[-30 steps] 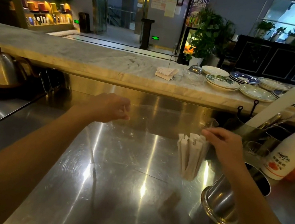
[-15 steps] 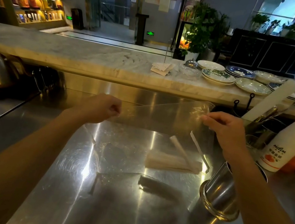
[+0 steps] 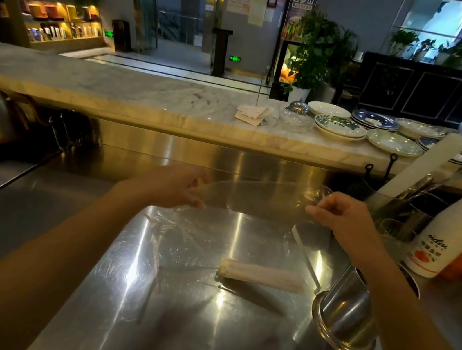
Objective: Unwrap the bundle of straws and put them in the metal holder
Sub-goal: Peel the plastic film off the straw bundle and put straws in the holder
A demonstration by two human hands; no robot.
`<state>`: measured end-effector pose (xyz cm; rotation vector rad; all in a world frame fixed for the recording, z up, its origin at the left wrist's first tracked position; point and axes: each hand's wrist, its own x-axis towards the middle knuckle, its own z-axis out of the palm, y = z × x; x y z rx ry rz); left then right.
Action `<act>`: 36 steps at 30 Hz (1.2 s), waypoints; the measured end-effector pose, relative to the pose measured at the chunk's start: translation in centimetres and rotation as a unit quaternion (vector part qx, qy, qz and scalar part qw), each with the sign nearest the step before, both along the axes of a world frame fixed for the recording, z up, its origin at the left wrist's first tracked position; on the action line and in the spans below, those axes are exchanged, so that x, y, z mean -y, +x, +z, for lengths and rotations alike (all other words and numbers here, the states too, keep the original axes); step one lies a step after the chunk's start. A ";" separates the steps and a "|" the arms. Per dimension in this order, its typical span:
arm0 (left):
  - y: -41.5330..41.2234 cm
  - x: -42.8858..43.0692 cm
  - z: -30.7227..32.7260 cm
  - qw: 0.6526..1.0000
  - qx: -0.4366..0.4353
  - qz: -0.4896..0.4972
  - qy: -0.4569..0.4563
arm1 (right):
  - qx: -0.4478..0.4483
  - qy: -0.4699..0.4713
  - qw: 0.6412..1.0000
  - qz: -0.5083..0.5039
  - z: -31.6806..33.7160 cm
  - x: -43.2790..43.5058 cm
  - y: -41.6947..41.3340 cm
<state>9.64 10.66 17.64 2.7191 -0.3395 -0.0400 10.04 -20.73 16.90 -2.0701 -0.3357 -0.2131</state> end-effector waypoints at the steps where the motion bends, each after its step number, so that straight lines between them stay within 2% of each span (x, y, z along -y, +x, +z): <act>1: 0.1 0.2 -0.1 1.000 0.009 -0.003 -0.001 | -0.007 0.000 1.000 -0.002 -0.4 -0.1 0.1; 8: -0.1 1.6 -0.2 0.999 0.026 -0.021 0.005 | 0.005 0.024 1.000 -0.016 -2.0 -0.9 0.4; 11: -0.1 1.7 -0.2 0.998 0.060 -0.014 0.027 | -0.013 -0.003 1.000 0.017 -1.9 -0.6 0.5; 13: -0.1 1.8 -0.1 0.998 0.066 -0.006 0.022 | -0.002 -0.009 1.000 -0.014 -1.7 -0.4 0.6; 16: 0.0 1.8 0.0 0.998 0.062 -0.008 0.013 | 0.025 0.016 0.998 -0.051 -1.7 -0.4 0.8; 20: -0.1 2.0 0.1 0.998 0.054 -0.011 0.000 | 0.012 0.030 0.999 0.013 -2.3 -0.6 0.6; 23: -0.3 2.2 0.0 0.999 0.039 -0.027 0.013 | 0.025 0.071 0.997 0.000 -2.3 -0.8 0.5; 25: -0.5 2.5 0.1 0.998 0.065 -0.018 0.006 | 0.030 0.083 0.996 -0.009 -2.4 -0.7 0.6; 27: -0.5 2.8 0.3 0.993 0.119 -0.001 -0.020 | -0.006 0.097 0.995 0.020 -2.4 -0.3 0.6; 29: -0.3 3.0 0.6 0.989 0.145 0.000 -0.028 | -0.040 0.067 0.995 0.064 -2.7 0.0 0.4; 32: -0.5 3.4 0.7 0.995 0.097 -0.016 -0.002 | -0.020 -0.002 0.998 0.055 -3.2 -0.1 0.5; 34: -0.5 3.8 0.3 0.997 0.068 -0.025 0.010 | -0.005 0.028 0.999 0.026 -3.7 -0.4 0.5; 36: -0.5 4.3 0.0 0.996 0.076 -0.044 0.024 | -0.011 0.067 0.998 0.017 -3.9 -0.6 0.5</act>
